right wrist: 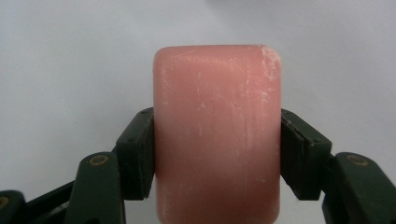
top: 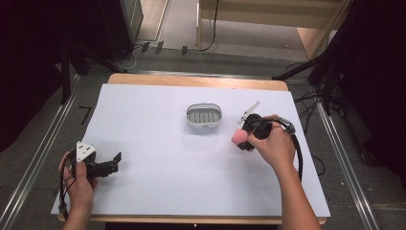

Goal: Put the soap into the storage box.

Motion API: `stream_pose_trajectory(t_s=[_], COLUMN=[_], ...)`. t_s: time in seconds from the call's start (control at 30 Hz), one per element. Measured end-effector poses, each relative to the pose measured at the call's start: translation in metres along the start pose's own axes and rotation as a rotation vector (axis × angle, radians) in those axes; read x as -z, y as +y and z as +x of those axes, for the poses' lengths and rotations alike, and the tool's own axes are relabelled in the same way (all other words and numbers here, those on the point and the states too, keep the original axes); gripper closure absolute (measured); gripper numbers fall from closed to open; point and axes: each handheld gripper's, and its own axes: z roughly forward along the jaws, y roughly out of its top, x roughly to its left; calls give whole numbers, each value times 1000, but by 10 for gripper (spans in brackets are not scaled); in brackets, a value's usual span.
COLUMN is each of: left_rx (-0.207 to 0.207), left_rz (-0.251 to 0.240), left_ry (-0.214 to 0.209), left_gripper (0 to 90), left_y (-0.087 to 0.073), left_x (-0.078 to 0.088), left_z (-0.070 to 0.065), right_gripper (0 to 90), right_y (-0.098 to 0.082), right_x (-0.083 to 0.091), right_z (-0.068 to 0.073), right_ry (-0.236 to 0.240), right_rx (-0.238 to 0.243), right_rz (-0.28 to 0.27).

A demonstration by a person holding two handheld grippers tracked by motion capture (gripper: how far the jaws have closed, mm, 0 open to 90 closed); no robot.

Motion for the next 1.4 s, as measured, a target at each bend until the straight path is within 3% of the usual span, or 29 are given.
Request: stream_pose_trajectory(t_s=[0.4,0.77,1.0,1.4], left_rx=[1,0,0,0], left_rz=[-2,-1,-1,-1], left_ry=[-1,0,0,-1], left_gripper=[0,0,0,0], left_y=[0,0,0,0], left_x=[0,0,0,0], left_z=[0,0,0,0], right_gripper=[381,381,381,381], right_y=[20,40,55,78], right_x=[-6,-12,-16,-16], right_z=[7,11,16,20], right_ry=[35,81,82,91], right_rx=[106,160,210,251], right_rz=[-13,-7,-13,-28])
